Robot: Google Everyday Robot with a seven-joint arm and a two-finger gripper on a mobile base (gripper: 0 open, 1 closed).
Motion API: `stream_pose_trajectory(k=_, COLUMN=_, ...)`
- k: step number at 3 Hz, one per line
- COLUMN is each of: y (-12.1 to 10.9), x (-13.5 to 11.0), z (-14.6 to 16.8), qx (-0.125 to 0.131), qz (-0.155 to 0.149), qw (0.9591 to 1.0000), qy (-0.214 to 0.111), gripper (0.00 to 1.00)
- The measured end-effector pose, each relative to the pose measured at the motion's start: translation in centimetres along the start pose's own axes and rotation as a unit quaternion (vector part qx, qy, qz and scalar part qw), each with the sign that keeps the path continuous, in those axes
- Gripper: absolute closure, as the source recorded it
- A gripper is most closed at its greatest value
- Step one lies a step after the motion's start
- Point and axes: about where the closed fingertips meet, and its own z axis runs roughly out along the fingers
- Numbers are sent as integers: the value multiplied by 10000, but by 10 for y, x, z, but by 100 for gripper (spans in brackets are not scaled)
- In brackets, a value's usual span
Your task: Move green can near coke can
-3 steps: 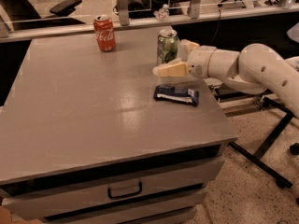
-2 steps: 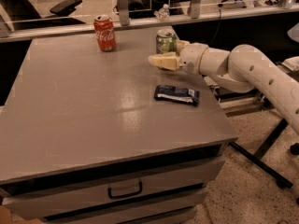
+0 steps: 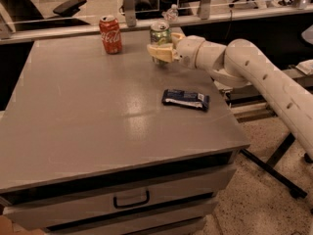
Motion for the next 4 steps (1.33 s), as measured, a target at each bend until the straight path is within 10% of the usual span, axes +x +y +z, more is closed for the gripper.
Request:
stream_pose_trajectory(k=2, y=13, x=-7, z=77, qx=-645, qz=37, qw=9978, qy=-156, gripper=100)
stream_pose_trajectory(k=4, y=24, x=2, z=129, qx=-1109, qz=198, qw=9936, qy=22, gripper=64)
